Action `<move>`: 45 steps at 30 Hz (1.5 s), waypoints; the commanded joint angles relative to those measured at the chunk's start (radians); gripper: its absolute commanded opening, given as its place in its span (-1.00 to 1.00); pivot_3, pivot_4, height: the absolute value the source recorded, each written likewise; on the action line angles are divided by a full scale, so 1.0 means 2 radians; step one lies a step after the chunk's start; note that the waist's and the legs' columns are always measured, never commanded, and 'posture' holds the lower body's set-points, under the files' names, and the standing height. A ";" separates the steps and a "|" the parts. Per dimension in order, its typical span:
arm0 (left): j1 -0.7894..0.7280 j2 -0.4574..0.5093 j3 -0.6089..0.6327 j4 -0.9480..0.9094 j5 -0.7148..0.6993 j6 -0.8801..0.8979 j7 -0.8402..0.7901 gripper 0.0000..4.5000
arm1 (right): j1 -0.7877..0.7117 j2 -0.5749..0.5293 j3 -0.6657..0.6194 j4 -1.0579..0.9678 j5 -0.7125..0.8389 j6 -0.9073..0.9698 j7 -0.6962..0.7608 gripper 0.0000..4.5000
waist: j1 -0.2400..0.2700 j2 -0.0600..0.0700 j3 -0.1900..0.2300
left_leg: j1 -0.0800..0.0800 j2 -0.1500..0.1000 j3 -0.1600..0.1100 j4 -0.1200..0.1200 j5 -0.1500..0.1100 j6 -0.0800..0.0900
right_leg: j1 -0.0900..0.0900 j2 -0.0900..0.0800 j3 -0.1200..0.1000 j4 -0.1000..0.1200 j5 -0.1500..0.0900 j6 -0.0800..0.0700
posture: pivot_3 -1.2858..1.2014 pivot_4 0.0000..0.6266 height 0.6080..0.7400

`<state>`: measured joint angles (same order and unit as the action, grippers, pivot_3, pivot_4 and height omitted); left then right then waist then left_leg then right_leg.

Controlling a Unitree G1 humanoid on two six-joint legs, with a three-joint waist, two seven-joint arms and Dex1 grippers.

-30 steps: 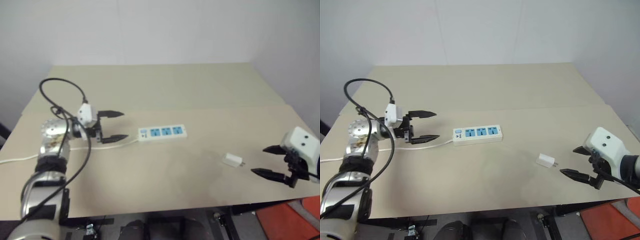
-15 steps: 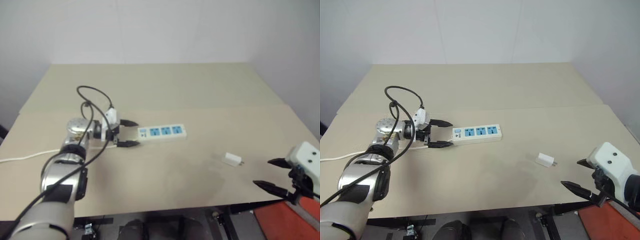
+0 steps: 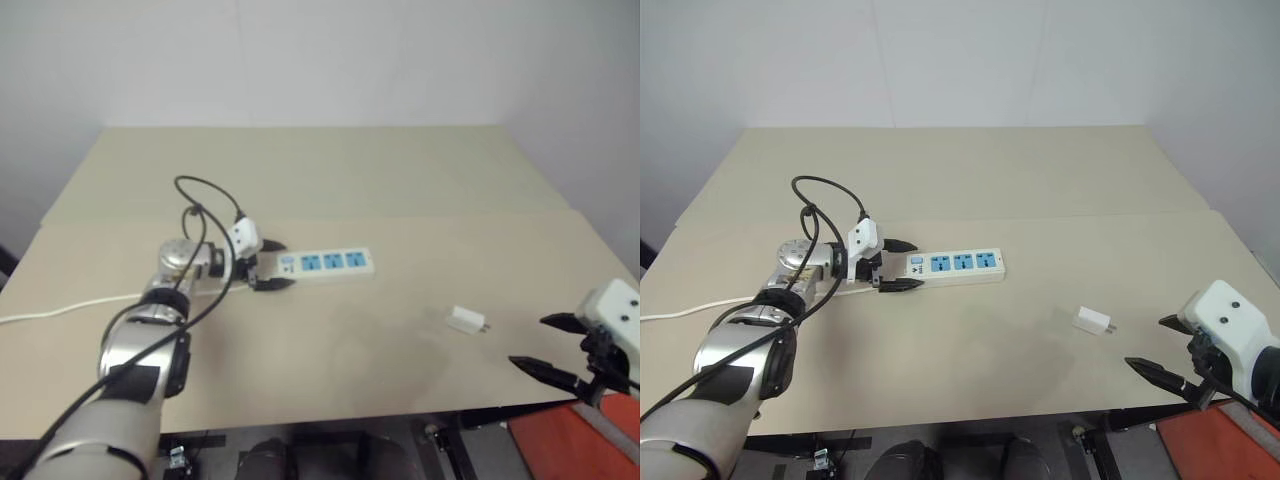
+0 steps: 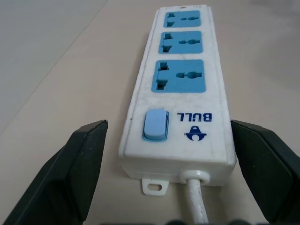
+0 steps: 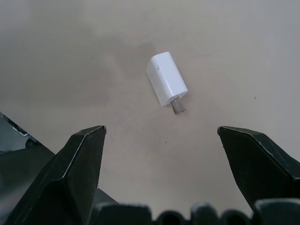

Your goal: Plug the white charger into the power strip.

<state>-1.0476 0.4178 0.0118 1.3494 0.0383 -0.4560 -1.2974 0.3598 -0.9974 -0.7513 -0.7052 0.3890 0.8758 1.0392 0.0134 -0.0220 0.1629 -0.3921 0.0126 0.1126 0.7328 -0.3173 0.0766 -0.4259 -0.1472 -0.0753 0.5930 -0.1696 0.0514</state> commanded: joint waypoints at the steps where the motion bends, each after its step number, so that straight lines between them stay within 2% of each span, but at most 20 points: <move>1: -0.007 -0.007 0.005 0.000 0.009 0.016 0.027 0.98 | -0.005 -0.008 -0.010 -0.007 0.003 -0.004 -0.004 1.00 | 0.000 0.000 0.000 | 0.000 0.000 0.000 0.000 0.000 0.000 | 0.000 0.000 0.000 0.000 0.000 0.000 | 0.03 -0.52 1.00; 10: -0.003 -0.018 -0.007 0.003 0.045 0.027 0.049 0.98 | 0.015 0.004 -0.022 -0.035 0.005 0.020 -0.019 1.00 | 0.000 0.000 0.000 | 0.000 0.000 0.000 0.000 0.000 0.000 | 0.000 0.000 0.000 0.000 0.000 0.000 | 0.03 -0.52 1.00; 11: -0.003 -0.019 -0.005 0.003 0.044 0.028 0.044 0.80 | 0.016 0.006 -0.021 -0.037 0.005 0.021 -0.021 1.00 | 0.000 0.000 0.000 | 0.000 0.000 0.000 0.000 0.000 0.000 | 0.000 0.000 0.000 0.000 0.000 0.000 | 0.03 -0.52 1.00; 14: -0.004 -0.018 -0.004 0.002 0.043 0.025 0.029 0.49 | 0.016 0.009 -0.018 -0.040 0.007 0.025 -0.028 1.00 | 0.001 0.000 0.000 | 0.000 0.000 0.000 0.000 0.000 0.000 | 0.000 0.000 0.000 0.000 0.000 0.000 | 0.03 -0.52 1.00; 15: -0.004 -0.018 -0.003 0.001 0.042 0.024 0.026 0.46 | 0.014 0.009 -0.015 -0.040 0.008 0.026 -0.031 1.00 | 0.001 0.000 0.000 | 0.000 0.000 0.000 0.000 0.000 0.000 | 0.000 0.000 0.000 0.000 0.000 0.000 | 0.03 -0.52 1.00; 24: -0.003 -0.005 -0.001 -0.006 0.037 0.010 -0.017 0.46 | -0.004 0.009 0.022 -0.030 0.012 0.020 -0.055 1.00 | 0.000 0.000 0.000 | 0.000 0.000 0.000 0.000 0.000 0.000 | 0.000 0.000 0.000 0.000 0.000 0.000 | 0.03 -0.52 1.00; 33: 0.030 0.020 -0.003 -0.042 0.028 -0.051 -0.042 0.46 | -0.012 0.014 0.038 -0.030 0.016 0.022 -0.071 1.00 | 0.000 0.000 0.000 | 0.000 0.000 0.000 0.000 0.000 0.000 | 0.000 0.000 0.000 0.000 0.000 0.000 | 0.03 -0.52 1.00; 40: 0.102 0.017 -0.009 -0.158 -0.023 -0.047 -0.102 0.46 | -0.023 0.019 0.065 -0.026 0.016 0.016 -0.086 1.00 | -0.001 0.000 0.000 | 0.000 0.000 0.000 0.000 0.000 0.000 | 0.000 0.000 0.000 0.000 0.000 0.000 | 0.03 -0.52 1.00; 45: 0.153 0.010 -0.014 -0.264 -0.045 0.023 -0.079 0.46 | -0.048 0.014 0.094 -0.007 0.012 0.010 -0.094 1.00 | 0.000 0.000 0.000 | 0.000 0.000 0.000 0.001 0.000 0.000 | 0.000 0.000 0.000 0.000 0.000 0.000 | 0.03 -0.52 1.00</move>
<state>-0.7478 0.4406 -0.0079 0.8930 -0.0222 -0.4503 -1.4778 0.2781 -0.9596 -0.5614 -0.7217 0.4148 0.9185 0.8633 0.0142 -0.0217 0.1627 -0.3919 0.0131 0.1125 0.7357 -0.3170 0.0759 -0.4260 -0.1476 -0.0748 0.5929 -0.1696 0.0511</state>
